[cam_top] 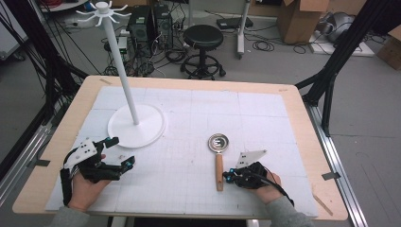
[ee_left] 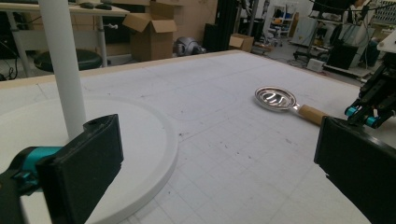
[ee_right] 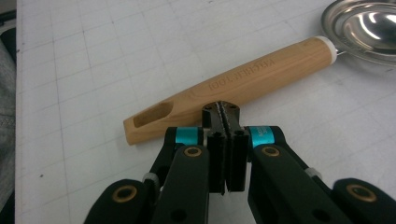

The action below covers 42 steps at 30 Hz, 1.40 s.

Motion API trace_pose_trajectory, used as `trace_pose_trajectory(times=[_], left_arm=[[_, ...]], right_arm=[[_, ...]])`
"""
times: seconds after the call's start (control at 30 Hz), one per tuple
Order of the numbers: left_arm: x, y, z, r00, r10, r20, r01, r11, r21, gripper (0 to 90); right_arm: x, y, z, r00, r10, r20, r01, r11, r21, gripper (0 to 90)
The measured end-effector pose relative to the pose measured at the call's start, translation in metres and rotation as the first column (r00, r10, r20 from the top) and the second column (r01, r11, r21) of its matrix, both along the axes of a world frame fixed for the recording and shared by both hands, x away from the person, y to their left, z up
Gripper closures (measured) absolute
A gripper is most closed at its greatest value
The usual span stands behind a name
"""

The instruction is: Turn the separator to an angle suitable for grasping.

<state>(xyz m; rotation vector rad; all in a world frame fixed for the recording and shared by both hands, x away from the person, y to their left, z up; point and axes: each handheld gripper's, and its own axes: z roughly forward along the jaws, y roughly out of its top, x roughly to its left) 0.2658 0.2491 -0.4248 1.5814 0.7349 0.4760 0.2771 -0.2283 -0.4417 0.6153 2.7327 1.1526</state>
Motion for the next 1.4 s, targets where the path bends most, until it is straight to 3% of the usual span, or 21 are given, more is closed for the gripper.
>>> trace_pose_trajectory(times=[1.4], left_arm=[[-0.003, 0.001, 0.001, 1.0, 0.0, -0.005, 0.0, 0.9997, 0.024, 1.8]], right_arm=[[0.004, 0.038, -0.004, 0.9991, 0.035, 0.023, -0.035, 0.999, 0.019, 90.0]])
